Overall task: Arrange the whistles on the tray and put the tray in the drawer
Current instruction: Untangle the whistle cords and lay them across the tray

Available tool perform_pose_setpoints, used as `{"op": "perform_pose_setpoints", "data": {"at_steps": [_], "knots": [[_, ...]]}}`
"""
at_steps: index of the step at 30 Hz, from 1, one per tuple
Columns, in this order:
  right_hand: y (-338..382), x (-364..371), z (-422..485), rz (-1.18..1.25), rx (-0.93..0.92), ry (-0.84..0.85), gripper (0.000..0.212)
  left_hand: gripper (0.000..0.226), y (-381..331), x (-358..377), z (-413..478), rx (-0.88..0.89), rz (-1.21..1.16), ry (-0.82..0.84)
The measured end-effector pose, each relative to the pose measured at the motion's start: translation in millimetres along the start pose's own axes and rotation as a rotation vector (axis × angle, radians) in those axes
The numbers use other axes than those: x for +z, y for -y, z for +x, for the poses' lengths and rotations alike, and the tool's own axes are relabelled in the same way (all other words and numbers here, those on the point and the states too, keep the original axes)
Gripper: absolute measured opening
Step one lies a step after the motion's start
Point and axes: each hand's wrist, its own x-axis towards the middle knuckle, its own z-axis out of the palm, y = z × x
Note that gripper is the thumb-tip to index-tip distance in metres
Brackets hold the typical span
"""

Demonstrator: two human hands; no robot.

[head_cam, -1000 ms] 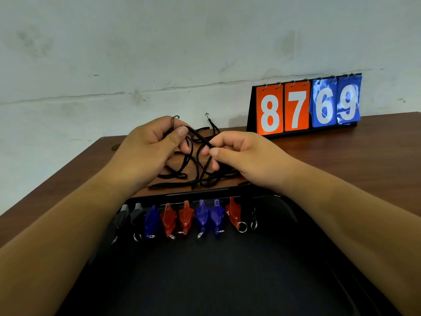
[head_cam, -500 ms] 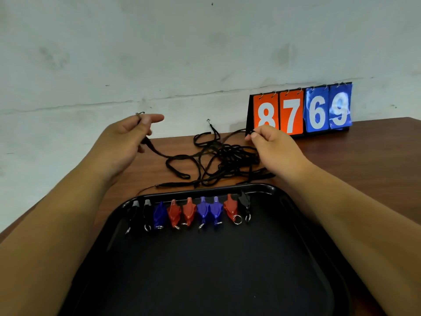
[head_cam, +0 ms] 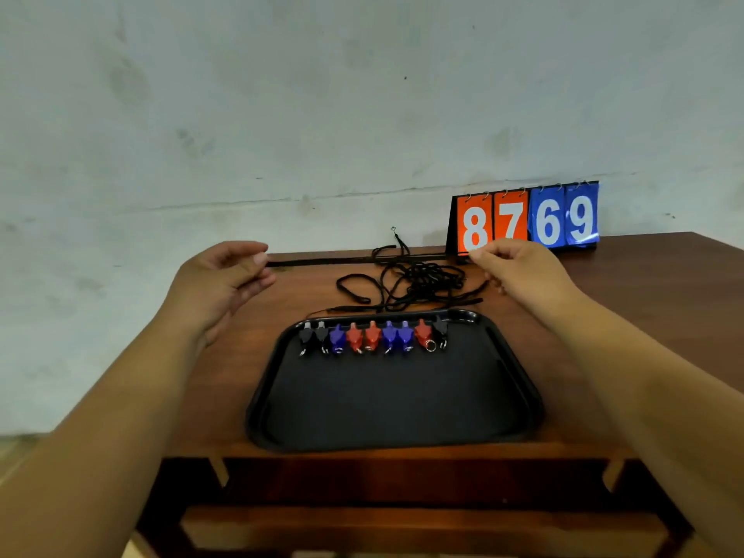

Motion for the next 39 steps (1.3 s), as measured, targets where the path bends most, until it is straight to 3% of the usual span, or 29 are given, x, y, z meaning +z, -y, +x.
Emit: {"op": "perform_pose_setpoints", "data": {"at_steps": [5, 10, 15, 20, 31, 39], "knots": [[-5.1, -3.1, -45.6, 0.042, 0.101, -0.014, 0.012, 0.016, 20.6, -22.4, -47.3, -0.048, 0.122, 0.017], [-14.7, 7.1, -76.2, 0.109, 0.224, -0.040, 0.013, 0.013, 55.3, -34.7, -78.6, -0.082, 0.333, -0.068], [-31.3, 13.6, -96.7, 0.066, 0.225, -0.069, 0.007, 0.010, 59.3, -33.2, -92.5, -0.059, 0.476, -0.106], [-39.1, 18.7, -104.6, -0.036, 0.182, -0.094, 0.009, 0.026, 59.8, -24.8, -96.0, -0.063, 0.714, -0.072], [-43.6, 19.9, -102.1, -0.083, 0.165, -0.086, 0.010, 0.014, 64.2, -23.4, -94.1, 0.036, 0.836, -0.032], [-48.4, 19.0, -96.0, -0.075, 0.161, -0.171, 0.018, 0.009, 66.0, -25.7, -93.3, 0.025, 0.740, -0.087]]}}
